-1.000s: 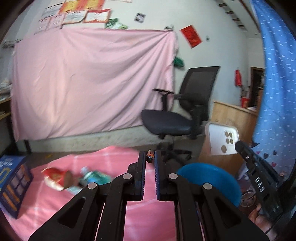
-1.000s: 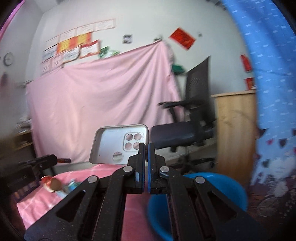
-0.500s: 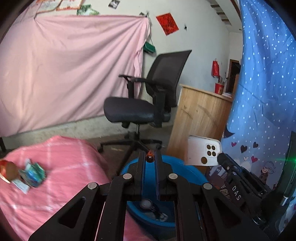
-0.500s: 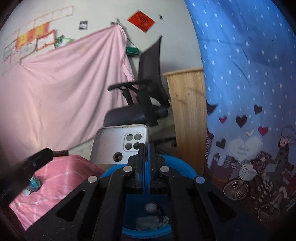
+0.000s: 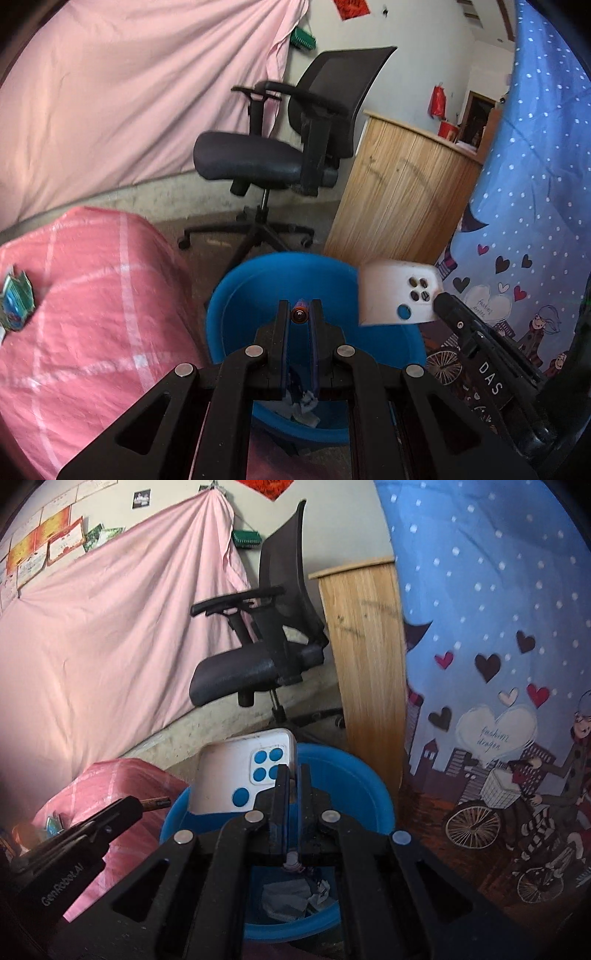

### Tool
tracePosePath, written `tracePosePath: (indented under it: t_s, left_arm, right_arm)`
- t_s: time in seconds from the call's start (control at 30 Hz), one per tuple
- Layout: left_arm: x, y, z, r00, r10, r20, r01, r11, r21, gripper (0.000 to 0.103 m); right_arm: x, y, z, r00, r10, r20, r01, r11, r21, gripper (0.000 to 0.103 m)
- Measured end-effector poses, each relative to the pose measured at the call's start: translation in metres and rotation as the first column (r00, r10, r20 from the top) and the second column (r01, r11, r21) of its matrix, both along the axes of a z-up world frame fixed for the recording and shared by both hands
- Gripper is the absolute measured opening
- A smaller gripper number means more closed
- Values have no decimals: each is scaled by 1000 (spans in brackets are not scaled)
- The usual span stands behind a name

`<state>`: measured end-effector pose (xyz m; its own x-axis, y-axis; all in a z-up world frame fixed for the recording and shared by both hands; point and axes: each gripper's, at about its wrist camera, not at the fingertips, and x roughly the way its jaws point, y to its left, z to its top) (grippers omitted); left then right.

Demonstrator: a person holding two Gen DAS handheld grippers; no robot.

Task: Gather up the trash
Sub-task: 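Carry the pen and phone case over the blue basin and open both tools, then move both open tools back over the bed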

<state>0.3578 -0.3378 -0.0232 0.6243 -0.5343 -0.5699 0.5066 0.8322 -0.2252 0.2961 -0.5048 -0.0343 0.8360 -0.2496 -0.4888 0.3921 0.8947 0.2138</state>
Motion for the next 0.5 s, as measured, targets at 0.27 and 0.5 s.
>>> tracePosePath:
  t_s: [0.27,0.5]
  left_arm:
    - [7,4,-8,998,13,-63,-11,1000,24,8]
    - [8,12,-3,997,39,-60,-39,999,16,8]
  right_arm:
    - [6,3,-3,1000,20,-23,-19,1000,6,19]
    - [3,1,-3,1000,10,-12,-10,1000,13,20]
